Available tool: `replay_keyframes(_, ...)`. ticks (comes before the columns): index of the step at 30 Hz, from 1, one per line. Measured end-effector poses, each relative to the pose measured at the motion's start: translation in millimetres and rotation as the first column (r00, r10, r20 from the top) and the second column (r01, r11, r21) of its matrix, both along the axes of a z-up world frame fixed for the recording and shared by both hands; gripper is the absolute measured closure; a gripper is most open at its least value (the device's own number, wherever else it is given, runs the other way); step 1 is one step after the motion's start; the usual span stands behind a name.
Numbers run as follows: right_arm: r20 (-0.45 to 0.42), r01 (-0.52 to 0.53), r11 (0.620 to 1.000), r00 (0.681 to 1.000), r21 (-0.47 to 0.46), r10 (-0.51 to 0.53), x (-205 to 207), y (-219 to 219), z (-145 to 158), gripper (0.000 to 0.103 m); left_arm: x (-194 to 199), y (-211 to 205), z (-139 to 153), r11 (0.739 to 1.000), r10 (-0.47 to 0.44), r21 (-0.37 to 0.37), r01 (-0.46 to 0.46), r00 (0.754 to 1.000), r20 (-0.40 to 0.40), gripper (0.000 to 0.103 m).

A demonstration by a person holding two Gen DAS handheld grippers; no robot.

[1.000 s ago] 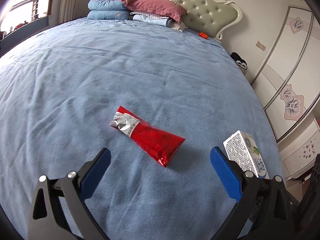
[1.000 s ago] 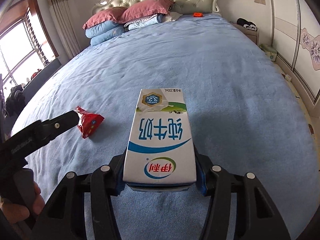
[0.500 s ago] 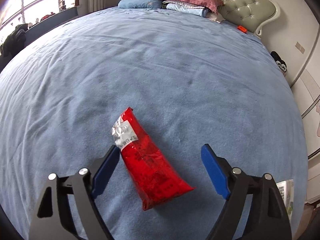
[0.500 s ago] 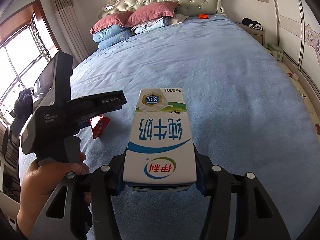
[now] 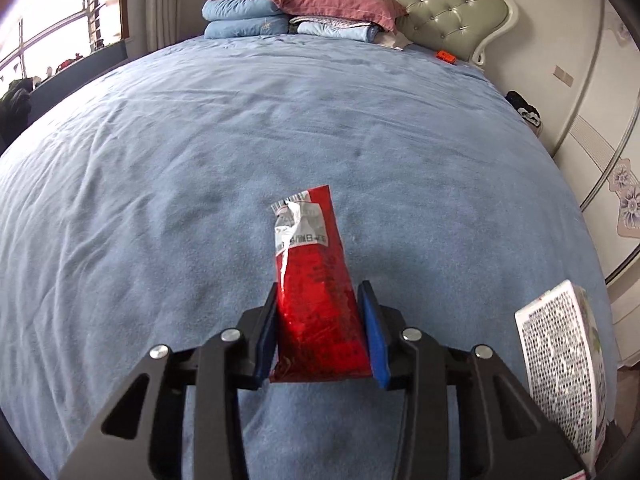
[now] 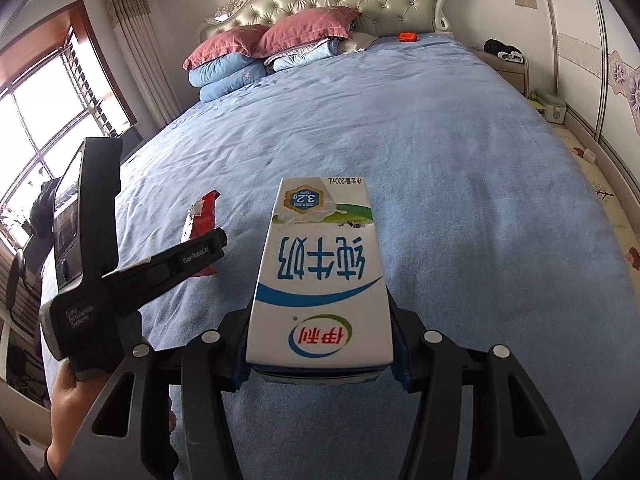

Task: Collect trash
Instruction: 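Grasp the white milk carton with the right gripper while the left gripper grasps the red wrapper, then carry the red wrapper and white milk carton over the yellow bin and open both grippers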

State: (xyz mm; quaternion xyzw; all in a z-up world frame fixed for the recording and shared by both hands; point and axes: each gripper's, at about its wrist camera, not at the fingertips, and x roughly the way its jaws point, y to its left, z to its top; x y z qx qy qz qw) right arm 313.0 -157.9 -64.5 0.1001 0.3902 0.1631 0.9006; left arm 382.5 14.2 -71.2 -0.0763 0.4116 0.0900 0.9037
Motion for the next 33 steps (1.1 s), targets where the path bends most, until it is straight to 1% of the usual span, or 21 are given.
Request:
replay_keyframes(4, 0.024, -0.004, 1.0, 1.0, -0.01, 0.004, -22, -4, 8, 0.05, -31, -18, 14, 0.995, -0.091, 0.055, 0.088, 0.994, 0.056, 0.065)
replay_keyframes(9, 0.054, 0.013, 1.0, 0.998, 0.025, -0.014, -62, -23, 16, 0.05, -77, -43, 29, 0.976, -0.209, 0.078, 0.201, 0.973, 0.098, 0.065)
replay_keyframes(14, 0.081, 0.027, 0.999, 0.996, 0.035, -0.03, -105, -48, 21, 0.05, -126, -75, 39, 0.943, -0.324, 0.121, 0.309, 0.935, 0.145, 0.065)
replay_keyframes(17, 0.109, 0.042, 0.999, 0.993, 0.024, -0.044, -133, -67, 26, 0.05, -153, -94, 44, 0.916, -0.399, 0.114, 0.385, 0.902, 0.163, 0.065)
replay_keyframes(20, 0.145, 0.066, 0.998, 0.987, 0.005, -0.066, -163, -90, 31, 0.05, -176, -114, 45, 0.875, -0.484, 0.083, 0.477, 0.857, 0.177, 0.065)
replay_keyframes(22, 0.158, 0.081, 0.997, 0.984, 0.01, -0.081, -181, -107, 33, 0.05, -190, -130, 46, 0.838, -0.544, 0.067, 0.542, 0.818, 0.188, 0.065)
replay_keyframes(25, 0.17, 0.115, 0.993, 0.979, 0.014, -0.115, -206, -135, 33, 0.05, -207, -155, 46, 0.788, -0.61, 0.043, 0.614, 0.768, 0.194, 0.064)
replay_keyframes(27, 0.169, 0.14, 0.99, 0.975, 0.03, -0.143, -221, -156, 31, 0.05, -219, -173, 46, 0.75, -0.654, 0.035, 0.661, 0.731, 0.194, 0.064)
replay_keyframes(29, 0.164, 0.17, 0.984, 0.971, 0.045, -0.176, -236, -176, 27, 0.05, -231, -193, 44, 0.711, -0.695, 0.042, 0.702, 0.694, 0.187, 0.064)
replay_keyframes(33, 0.143, 0.239, 0.969, 0.959, 0.06, -0.246, -262, -219, 18, 0.05, -251, -239, 36, 0.627, -0.772, 0.029, 0.778, 0.617, 0.155, 0.064)
